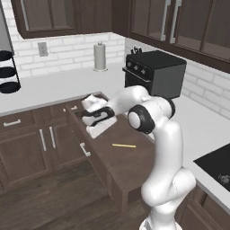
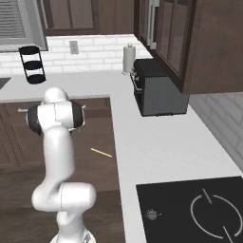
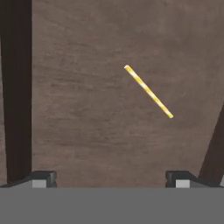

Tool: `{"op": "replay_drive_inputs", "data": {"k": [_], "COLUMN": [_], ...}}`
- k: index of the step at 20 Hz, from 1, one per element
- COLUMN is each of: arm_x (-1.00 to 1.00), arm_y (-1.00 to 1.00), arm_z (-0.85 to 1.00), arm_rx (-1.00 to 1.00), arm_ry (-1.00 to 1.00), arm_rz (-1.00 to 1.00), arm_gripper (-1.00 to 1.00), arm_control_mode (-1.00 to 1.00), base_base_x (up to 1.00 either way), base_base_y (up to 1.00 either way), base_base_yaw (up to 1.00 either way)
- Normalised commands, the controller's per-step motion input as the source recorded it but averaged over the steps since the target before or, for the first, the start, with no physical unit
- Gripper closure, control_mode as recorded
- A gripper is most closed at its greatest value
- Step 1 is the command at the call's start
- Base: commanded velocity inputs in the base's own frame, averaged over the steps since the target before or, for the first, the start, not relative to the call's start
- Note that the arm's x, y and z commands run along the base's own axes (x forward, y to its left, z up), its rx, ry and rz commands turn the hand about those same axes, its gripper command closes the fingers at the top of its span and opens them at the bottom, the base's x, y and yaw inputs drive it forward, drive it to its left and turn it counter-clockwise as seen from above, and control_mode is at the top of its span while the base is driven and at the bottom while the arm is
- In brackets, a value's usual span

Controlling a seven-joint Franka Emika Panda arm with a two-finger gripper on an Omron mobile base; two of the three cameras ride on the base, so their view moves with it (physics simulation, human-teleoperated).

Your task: Take a straw from the drawer in front and place it inside the glass cup on the dining counter.

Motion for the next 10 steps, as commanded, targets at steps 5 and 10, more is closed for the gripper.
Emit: {"op": "replay_drive_inputs", "data": {"k": [5, 10], "arm_x": [-0.02, -0.03], "arm_y": [-0.17, -0.07], "arm_z": [-0.68, -0.60], "arm_rx": [0.05, 0.11], "arm_ry": [0.03, 0.00], "arm_rz": [0.00, 0.02], "arm_gripper": [-1.00, -1.00], "arm_control_mode": [-1.00, -1.00], "base_base_x": [0.00, 0.00], "base_base_y": [0.00, 0.00], "base_base_yaw": [0.00, 0.00]}}
